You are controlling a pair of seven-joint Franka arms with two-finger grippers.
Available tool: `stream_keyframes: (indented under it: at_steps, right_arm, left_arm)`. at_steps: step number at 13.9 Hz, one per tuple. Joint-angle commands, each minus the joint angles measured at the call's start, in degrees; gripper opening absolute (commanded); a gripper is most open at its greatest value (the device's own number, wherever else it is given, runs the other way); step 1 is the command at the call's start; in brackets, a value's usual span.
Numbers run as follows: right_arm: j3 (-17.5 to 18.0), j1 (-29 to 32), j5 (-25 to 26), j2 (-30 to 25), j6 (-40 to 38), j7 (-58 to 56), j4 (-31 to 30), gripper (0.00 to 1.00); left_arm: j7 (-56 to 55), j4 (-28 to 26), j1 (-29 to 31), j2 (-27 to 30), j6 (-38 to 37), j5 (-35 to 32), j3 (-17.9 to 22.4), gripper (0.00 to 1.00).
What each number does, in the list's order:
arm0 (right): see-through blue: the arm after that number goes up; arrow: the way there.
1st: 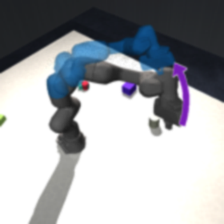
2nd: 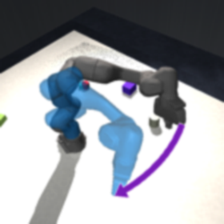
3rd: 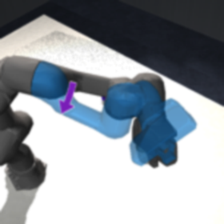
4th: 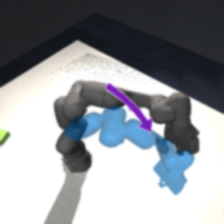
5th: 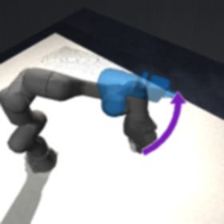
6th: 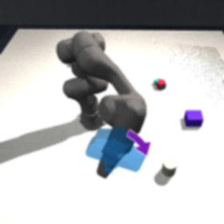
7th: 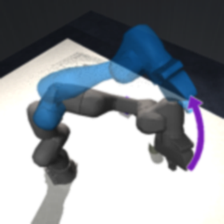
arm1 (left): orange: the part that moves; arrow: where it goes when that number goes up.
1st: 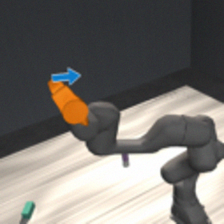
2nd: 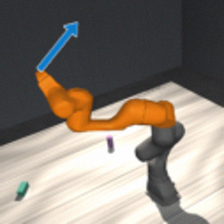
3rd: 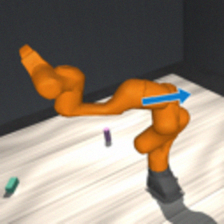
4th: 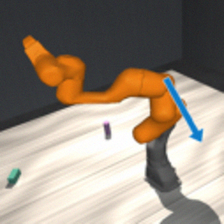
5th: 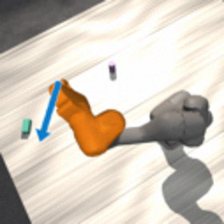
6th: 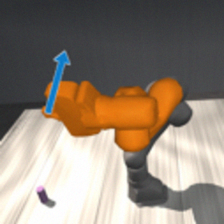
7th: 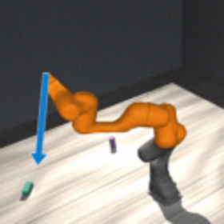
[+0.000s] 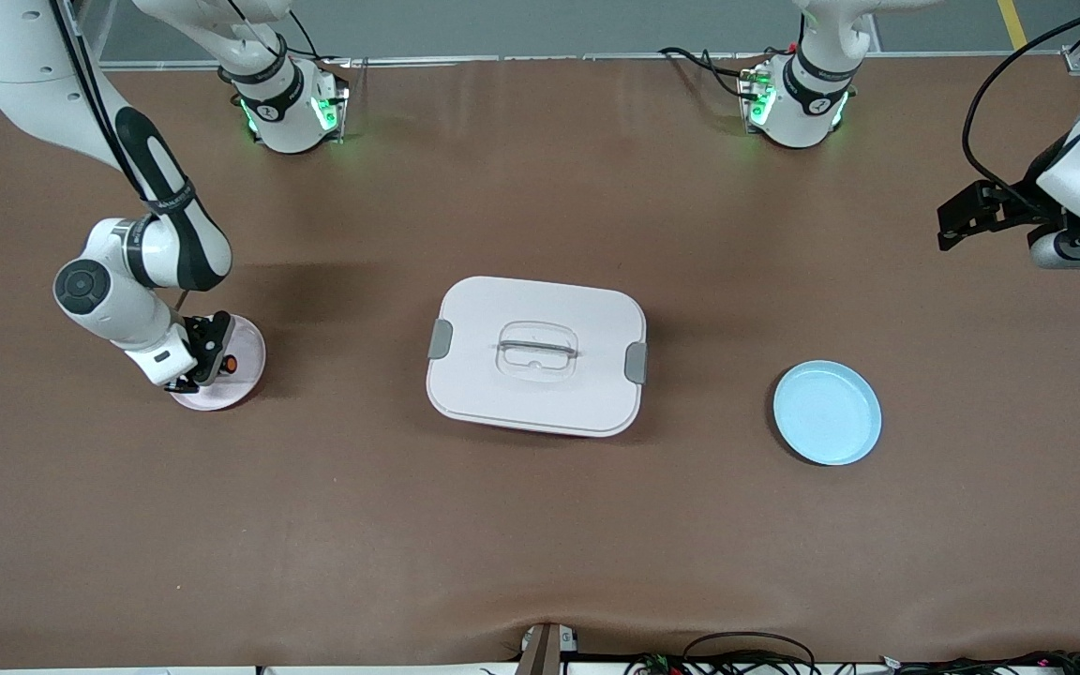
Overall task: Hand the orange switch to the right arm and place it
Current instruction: 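Lower the switch onto the pink plate and open the right gripper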
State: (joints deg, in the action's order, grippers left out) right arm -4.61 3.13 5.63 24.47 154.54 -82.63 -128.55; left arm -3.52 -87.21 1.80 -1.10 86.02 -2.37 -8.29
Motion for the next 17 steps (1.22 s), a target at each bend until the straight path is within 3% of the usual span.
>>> stream_keyframes:
  at_steps: [1,6,10,17]
  right_arm:
    - [1.2,1.7,1.0,-0.1,1.0,-1.1,0.0,1.0]
    - [1.4,2.1,1.0,-1.0,0.8,-2.2,0.3,1.0]
    - [1.5,1.7,0.9,-4.9,-1.5,-1.5,0.3,1.0]
    - [1.6,-3.5,0.5,-19.6,-23.4,15.0,0.3,1.0]
  left_arm:
    - [1.1,-0.9,0.5,1.3,-0.2,0.9,-0.8,1.0]
    - [1.8,-1.2,0.7,1.6,0.5,0.9,-0.8,1.0]
    - [2.2,-2.9,0.7,2.9,1.2,1.8,-0.8,1.0]
    - [3.0,-3.0,0.7,2.9,1.7,2.1,-0.8,1.0]
